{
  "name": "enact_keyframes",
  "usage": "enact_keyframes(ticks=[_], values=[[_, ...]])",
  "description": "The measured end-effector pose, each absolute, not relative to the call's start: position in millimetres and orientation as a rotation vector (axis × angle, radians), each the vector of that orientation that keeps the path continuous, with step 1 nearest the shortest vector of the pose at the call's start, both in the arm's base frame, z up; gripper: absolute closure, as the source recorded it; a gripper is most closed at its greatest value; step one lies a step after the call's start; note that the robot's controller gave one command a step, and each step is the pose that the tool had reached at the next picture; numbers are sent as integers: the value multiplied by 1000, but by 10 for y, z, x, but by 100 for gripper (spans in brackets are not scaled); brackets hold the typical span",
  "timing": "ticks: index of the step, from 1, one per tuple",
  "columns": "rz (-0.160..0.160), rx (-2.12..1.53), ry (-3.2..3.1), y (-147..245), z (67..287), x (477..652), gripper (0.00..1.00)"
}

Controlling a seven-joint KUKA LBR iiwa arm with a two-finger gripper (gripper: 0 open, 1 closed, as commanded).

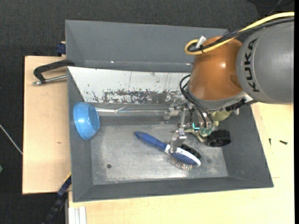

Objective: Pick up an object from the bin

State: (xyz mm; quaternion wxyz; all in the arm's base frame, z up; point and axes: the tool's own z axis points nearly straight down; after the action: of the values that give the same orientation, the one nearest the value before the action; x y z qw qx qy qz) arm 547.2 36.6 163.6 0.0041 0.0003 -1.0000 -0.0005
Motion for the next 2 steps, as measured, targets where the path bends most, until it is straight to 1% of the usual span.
enact_keyframes(ticks=[1,2], values=[[-5,36,-3147,-37,703,5294,0],[-1,-253,-3139,-186,1069,5199,0]])
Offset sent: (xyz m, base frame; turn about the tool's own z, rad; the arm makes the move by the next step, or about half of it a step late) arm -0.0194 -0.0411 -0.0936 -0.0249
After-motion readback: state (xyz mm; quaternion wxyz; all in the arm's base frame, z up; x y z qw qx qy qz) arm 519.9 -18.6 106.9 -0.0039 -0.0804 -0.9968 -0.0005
